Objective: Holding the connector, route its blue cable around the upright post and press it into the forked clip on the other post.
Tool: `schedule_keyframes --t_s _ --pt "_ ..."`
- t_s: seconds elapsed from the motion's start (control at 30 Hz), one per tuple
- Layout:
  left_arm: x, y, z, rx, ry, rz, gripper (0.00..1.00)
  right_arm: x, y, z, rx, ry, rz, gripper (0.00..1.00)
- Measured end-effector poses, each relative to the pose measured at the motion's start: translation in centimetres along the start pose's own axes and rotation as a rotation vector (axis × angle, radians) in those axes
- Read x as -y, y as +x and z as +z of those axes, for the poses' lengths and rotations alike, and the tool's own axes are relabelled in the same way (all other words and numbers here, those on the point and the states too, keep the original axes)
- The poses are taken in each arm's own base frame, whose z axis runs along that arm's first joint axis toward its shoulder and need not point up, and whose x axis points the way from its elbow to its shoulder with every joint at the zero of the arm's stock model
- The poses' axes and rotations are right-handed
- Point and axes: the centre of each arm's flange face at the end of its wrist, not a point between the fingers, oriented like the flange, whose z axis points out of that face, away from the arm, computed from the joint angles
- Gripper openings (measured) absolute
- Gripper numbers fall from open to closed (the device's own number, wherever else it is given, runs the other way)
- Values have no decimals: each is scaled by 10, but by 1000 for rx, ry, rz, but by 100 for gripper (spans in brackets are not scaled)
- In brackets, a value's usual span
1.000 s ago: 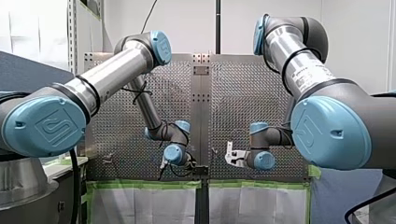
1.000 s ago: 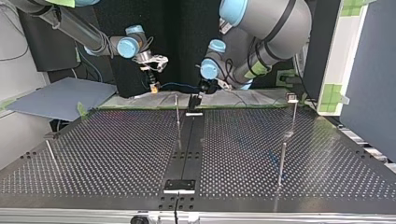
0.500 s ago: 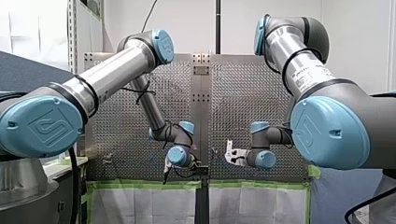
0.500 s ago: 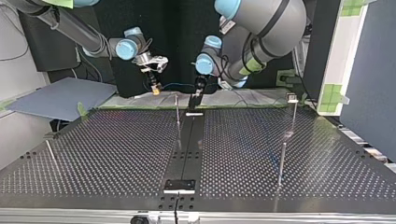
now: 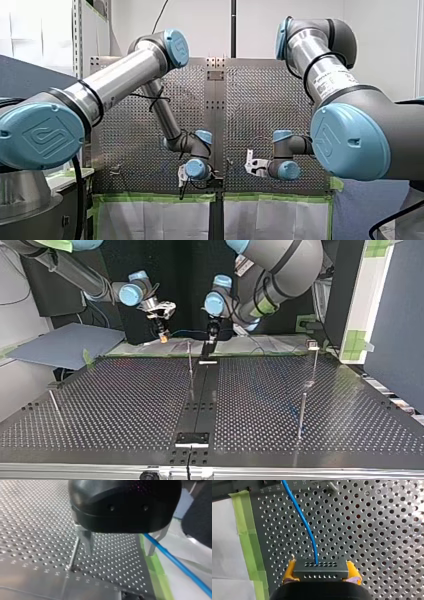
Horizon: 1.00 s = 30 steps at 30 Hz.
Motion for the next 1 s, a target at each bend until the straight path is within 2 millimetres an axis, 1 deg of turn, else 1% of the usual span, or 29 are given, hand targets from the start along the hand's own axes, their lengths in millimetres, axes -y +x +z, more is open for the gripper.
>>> schedule_keyframes --t_s 0.2,0.3,0.8,1.0 --pt "13 0 -5 42 -15 -58 100 -8 2 0 -3 -10 6 0" --pt "16 0 -7 61 -31 -91 100 -10 2 0 -4 -13 10 0" --pt "19 -8 -6 180 -105 -244 100 -25 8 2 -22 -32 42 0" --pt "18 -13 -5 235 -146 -234 100 -30 11 3 -33 -35 43 0"
